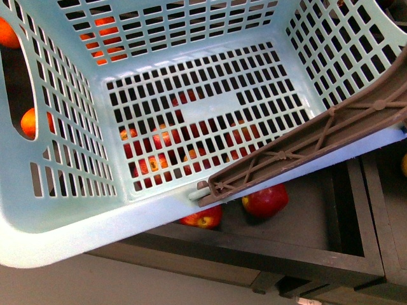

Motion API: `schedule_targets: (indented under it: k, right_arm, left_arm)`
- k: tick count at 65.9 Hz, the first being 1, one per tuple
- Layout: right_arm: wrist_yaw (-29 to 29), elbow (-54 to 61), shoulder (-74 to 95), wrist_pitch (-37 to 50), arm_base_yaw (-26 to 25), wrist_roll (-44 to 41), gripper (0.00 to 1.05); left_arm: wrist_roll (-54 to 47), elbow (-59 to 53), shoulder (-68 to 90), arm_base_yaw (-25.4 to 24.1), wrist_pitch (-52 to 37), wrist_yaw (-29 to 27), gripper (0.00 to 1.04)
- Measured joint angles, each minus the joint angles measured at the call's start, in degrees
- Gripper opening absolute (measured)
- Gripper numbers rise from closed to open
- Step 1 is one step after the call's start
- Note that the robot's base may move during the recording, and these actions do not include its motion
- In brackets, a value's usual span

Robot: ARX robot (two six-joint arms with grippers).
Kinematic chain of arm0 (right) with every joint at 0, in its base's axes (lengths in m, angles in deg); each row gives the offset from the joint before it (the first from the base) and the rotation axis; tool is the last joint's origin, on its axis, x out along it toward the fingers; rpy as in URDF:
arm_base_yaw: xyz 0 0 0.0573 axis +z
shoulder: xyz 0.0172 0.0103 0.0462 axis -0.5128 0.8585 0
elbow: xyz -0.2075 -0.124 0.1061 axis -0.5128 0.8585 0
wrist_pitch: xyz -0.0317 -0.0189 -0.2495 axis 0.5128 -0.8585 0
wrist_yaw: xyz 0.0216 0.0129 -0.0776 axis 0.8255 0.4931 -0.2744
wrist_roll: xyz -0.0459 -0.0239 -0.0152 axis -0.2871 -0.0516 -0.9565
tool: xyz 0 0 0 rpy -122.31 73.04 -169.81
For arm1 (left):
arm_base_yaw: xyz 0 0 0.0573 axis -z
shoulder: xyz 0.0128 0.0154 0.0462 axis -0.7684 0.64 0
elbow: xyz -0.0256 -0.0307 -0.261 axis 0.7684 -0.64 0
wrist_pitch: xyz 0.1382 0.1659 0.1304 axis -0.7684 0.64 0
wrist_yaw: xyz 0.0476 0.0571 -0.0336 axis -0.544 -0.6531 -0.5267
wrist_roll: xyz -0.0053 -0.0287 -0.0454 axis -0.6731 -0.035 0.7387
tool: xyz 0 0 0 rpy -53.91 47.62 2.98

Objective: Pick mango and avocado into basket

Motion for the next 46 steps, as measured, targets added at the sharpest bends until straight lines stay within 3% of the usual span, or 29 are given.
schedule_targets:
  k: [23, 46]
  right_arm:
    - [-2.5, -17.5, 25.5, -1.2, 0.1, 9.3, 0.96]
    - [-1.6, -27.5, 32.1, -3.9, 4.5, 15.5, 0.96]
  left_arm:
    - [0.0, 0.0, 0.0, 0.0, 0.0, 0.0, 0.14]
    - [0.0, 0.0, 0.0, 0.0, 0.0, -0.1, 0.14]
